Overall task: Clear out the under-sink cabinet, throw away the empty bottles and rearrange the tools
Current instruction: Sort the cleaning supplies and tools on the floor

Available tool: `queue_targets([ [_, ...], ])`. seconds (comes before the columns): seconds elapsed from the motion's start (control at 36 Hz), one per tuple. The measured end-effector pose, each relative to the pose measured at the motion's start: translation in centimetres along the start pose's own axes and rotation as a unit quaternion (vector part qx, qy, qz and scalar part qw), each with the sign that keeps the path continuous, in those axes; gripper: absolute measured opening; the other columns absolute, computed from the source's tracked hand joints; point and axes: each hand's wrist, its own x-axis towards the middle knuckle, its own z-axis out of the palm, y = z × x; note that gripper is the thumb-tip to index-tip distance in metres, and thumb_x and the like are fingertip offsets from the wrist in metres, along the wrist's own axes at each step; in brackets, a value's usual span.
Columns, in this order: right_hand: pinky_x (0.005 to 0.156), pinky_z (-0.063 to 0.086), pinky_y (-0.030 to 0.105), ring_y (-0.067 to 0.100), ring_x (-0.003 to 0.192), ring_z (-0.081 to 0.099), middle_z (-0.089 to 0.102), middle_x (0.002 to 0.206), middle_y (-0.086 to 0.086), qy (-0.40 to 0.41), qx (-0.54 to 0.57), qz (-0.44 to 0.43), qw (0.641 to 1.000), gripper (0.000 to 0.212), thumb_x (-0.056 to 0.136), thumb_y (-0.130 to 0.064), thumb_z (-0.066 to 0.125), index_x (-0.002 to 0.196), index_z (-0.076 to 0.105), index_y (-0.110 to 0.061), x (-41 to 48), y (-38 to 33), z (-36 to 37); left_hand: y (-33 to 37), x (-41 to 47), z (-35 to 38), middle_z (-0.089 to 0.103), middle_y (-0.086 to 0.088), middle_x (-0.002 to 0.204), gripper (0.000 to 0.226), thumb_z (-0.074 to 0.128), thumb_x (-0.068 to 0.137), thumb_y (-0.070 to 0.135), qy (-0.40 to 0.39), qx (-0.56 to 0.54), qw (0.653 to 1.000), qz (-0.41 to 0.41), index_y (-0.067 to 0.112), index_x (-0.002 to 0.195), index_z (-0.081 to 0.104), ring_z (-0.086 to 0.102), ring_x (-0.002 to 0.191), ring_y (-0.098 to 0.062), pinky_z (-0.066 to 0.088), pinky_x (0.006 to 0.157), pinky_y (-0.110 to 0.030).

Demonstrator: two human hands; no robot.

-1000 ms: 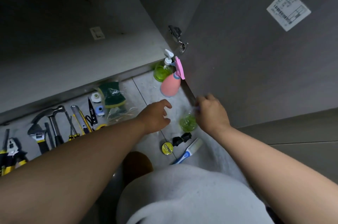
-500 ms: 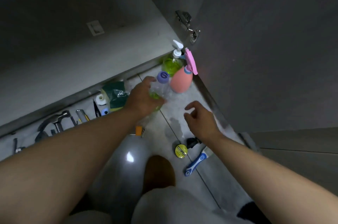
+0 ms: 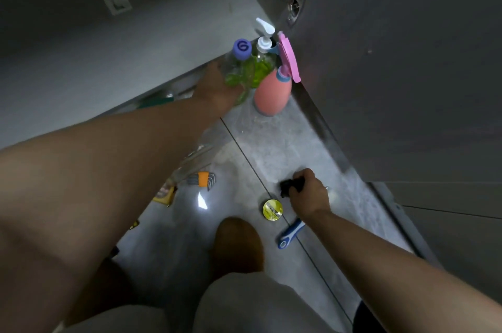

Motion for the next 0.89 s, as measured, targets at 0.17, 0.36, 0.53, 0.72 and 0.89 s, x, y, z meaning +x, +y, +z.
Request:
queue_targets([
  [0.17, 0.071, 0.035, 0.021, 0.024, 0.093, 0.058, 0.065, 0.110, 0.007, 0.027, 0.056, -0.067, 0.996, 0.024, 0.089, -0.013, 0.062, 0.112, 0.057, -0.017, 2.7, -3.7, -0.7, -1.5, -1.2, -0.3, 0.058, -0.002, 0.121, 0.062, 0.073, 0.090, 0.024, 0.007, 0.052, 0.996, -0.066, 0.008, 0.141, 0.042, 0.060, 0.113, -0.023, 0.049, 0.096, -0.033],
  [0.36, 0.066, 0.032, 0.022, 0.026, 0.093, 0.061, 0.068, 0.104, 0.008, 0.006, 0.018, -0.173, 0.985, 0.023, 0.088, -0.012, 0.061, 0.110, 0.058, -0.013, 5.9, -9.6, -1.3, -5.8, -7.7, 3.3, 0.074, -0.009, 0.109, 0.019, 0.061, 0.089, 0.015, -0.161, 0.271, 0.948, -0.033, 0.010, 0.101, 0.075, 0.068, 0.108, -0.027, 0.053, 0.093, -0.032],
  [0.53, 0.081, 0.039, 0.023, 0.026, 0.105, 0.060, 0.064, 0.115, 0.007, -0.095, -0.056, -0.212, 0.971, 0.037, 0.090, -0.007, 0.054, 0.126, 0.060, -0.014, 7.2, -13.6, -0.2, -10.4, -13.7, 6.2, 0.040, -0.008, 0.143, 0.066, 0.065, 0.091, 0.014, -0.338, 0.327, 0.880, 0.069, 0.034, 0.150, 0.040, 0.048, 0.129, -0.027, 0.047, 0.106, -0.044],
  [0.72, 0.103, 0.043, 0.032, 0.034, 0.128, 0.047, 0.041, 0.144, 0.018, -0.088, -0.033, -0.257, 0.962, 0.077, 0.081, 0.003, 0.055, 0.153, 0.037, -0.016, 6.3, -12.8, 1.6, -13.3, -15.2, 8.8, 0.016, -0.010, 0.162, 0.072, 0.059, 0.093, 0.009, -0.295, 0.426, 0.839, 0.168, 0.044, 0.149, 0.032, 0.050, 0.125, -0.034, 0.053, 0.095, -0.047],
  [0.89, 0.101, 0.046, 0.038, 0.038, 0.122, 0.052, 0.035, 0.150, 0.017, -0.085, -0.047, -0.280, 0.955, 0.081, 0.080, 0.000, 0.058, 0.155, 0.033, -0.017, 6.7, -12.8, 1.8, -13.5, -14.3, 9.8, 0.031, -0.013, 0.141, 0.061, 0.073, 0.081, 0.006, -0.265, 0.432, 0.839, 0.197, 0.026, 0.130, 0.043, 0.060, 0.107, -0.033, 0.059, 0.080, -0.044],
])
